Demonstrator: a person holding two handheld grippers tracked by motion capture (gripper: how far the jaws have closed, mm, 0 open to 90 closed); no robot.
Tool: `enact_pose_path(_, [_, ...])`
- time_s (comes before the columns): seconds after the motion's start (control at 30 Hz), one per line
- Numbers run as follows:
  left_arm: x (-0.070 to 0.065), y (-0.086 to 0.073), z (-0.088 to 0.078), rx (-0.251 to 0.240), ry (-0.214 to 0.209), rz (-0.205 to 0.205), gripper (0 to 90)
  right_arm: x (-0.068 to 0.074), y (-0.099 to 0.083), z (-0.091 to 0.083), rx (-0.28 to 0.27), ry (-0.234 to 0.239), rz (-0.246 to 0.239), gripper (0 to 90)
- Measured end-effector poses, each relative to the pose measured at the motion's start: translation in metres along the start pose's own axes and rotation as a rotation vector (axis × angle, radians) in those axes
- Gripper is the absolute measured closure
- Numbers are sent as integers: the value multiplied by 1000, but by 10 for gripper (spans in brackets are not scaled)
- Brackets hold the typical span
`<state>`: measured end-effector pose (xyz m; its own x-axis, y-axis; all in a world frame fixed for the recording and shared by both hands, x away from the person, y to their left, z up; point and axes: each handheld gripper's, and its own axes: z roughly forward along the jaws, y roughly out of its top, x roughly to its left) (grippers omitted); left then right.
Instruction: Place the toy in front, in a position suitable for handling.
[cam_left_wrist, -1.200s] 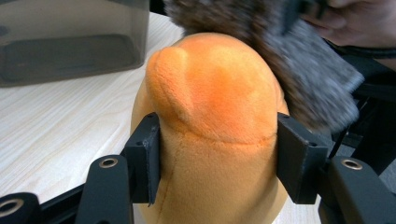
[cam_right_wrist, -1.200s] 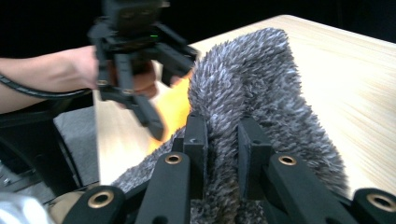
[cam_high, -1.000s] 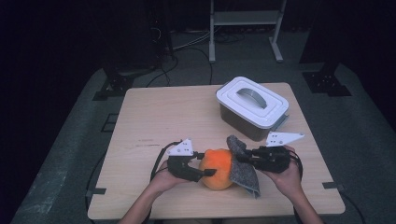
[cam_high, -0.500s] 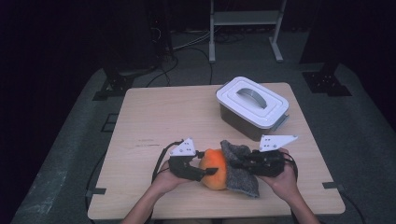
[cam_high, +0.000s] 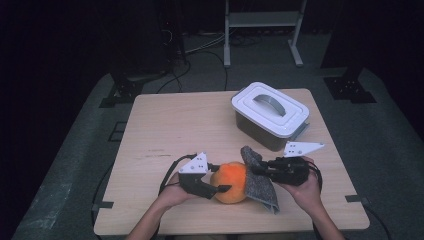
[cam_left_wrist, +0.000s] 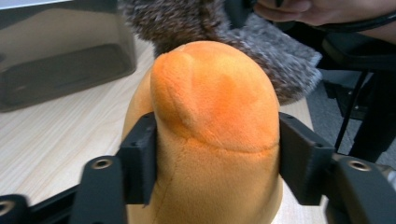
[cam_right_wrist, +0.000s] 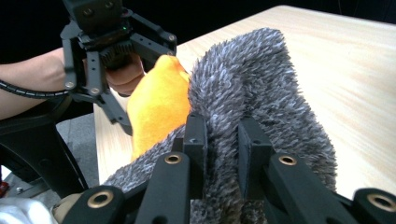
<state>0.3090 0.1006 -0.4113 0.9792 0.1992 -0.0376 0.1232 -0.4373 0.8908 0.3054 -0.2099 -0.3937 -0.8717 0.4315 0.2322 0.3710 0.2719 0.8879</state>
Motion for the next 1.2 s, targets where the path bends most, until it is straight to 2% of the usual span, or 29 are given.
enact_pose_path(0.03, [1, 0, 0, -4, -3, -24, 276, 0, -1, 0, 12, -1, 1, 753])
enact_pose_path(0.1, [3, 1, 1, -6, 3, -56, 232, 0, -1, 1, 22, -7, -4, 754])
enact_pose_path(0.13, [3, 1, 1, -7, 16, -51, 245, 2, 0, 2, 22, -2, -6, 754])
enact_pose_path(0.2, [-1, 2, 2, -12, 68, -13, 347, 7, 3, 2, 10, 8, -25, 755])
enact_pose_path(0.23, [-3, 4, 3, -13, 86, -8, 373, 10, 5, 3, -2, 26, -30, 757])
enact_pose_path(0.3, [-4, 7, 6, -20, 108, -27, 392, 19, 9, 6, -9, 50, -60, 757])
enact_pose_path(0.37, [-5, 8, 9, -15, 103, -25, 395, 27, 12, 10, -3, 77, -80, 757])
enact_pose_path(0.43, [-7, 7, 9, -10, 91, -8, 404, 31, 13, 14, 15, 70, -101, 757])
enact_pose_path(0.5, [-8, 6, 8, -1, 76, 21, 412, 27, 12, 12, 10, 65, -86, 757])
enact_pose_path(0.63, [-11, 5, 7, 13, 34, 82, 413, 14, 9, 2, 1, 16, -50, 755])
enact_pose_path(0.67, [-11, 5, 7, 14, 26, 82, 404, 11, 7, 0, 3, 6, -41, 755])
enact_pose_path(0.73, [-9, 5, 8, 12, 15, 54, 345, 6, 4, -1, 11, 6, -20, 755])
enact_pose_path(0.8, [-9, 7, 11, 20, 21, 16, 227, 5, 3, 2, 19, 18, -13, 754])
enact_pose_path(0.83, [-8, 7, 14, 41, 22, -13, 151, 7, 3, 3, 25, 36, -10, 754])
enact_pose_path(0.87, [-8, 6, 17, 60, 12, -22, 126, 9, 4, 5, 29, 54, -16, 753])
enact_pose_path(0.9, [-9, 5, 19, 62, 12, -7, 133, 11, 5, 7, 33, 68, -27, 753])
enact_pose_path(0.97, [-12, 6, 16, 65, 32, 39, 252, 16, 6, 10, 56, 68, -45, 753])
enact_pose_path(1.03, [-14, 8, 12, 42, 63, 81, 339, 16, 7, 9, 40, 70, -42, 753])
enact_pose_path(1.07, [-15, 9, 11, 38, 72, 104, 348, 17, 8, 7, 25, 75, -39, 754])
enact_pose_path(1.13, [-19, 9, 13, 61, 106, 186, 352, 21, 11, 7, 11, 91, -49, 753])
enact_pose_path(1.2, [-23, 9, 16, 71, 104, 247, 353, 29, 13, 12, 15, 111, -72, 752])
